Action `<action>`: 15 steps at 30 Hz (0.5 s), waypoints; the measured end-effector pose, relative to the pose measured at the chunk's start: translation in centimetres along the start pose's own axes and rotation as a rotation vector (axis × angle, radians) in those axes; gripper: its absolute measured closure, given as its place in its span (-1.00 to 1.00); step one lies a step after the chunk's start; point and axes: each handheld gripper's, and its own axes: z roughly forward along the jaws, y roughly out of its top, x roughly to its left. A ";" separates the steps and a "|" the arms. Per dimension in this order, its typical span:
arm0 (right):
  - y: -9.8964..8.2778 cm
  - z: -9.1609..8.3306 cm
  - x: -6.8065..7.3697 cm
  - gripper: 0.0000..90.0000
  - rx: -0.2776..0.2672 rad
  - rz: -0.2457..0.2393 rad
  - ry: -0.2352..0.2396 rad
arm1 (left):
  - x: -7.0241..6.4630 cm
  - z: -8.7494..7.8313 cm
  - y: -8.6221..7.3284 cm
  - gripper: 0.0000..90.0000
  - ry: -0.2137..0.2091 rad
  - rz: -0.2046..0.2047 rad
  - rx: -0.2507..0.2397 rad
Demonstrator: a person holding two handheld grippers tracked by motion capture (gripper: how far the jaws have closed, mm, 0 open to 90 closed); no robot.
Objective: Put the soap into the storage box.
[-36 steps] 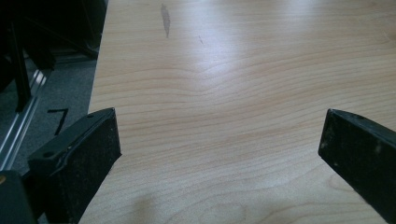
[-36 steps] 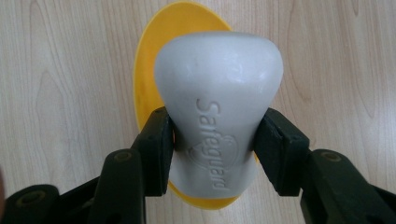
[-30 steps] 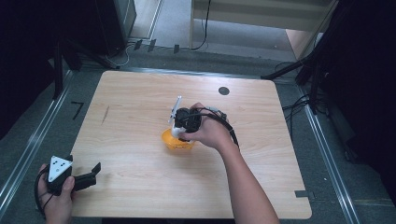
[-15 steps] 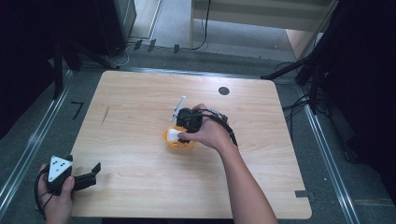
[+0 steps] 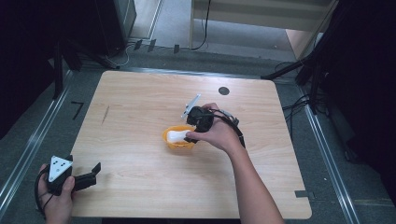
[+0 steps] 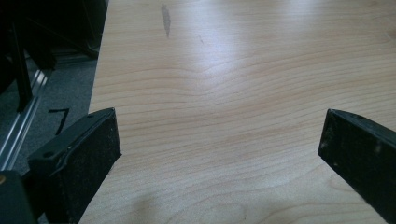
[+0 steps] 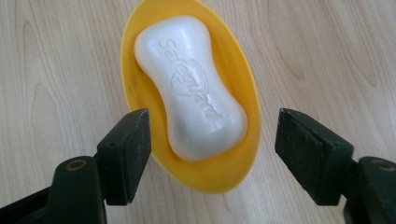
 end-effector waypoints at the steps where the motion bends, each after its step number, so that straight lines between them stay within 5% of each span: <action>1: -0.5 -0.4 -0.1 -0.41 -0.015 0.010 -0.003 | 0.0 0.0 0.0 -1.00 0.002 0.001 0.001; 15: -4.2 -2.1 -0.7 -0.59 -0.072 0.092 -0.034 | 0.0 0.0 0.0 -1.00 0.004 0.001 -0.001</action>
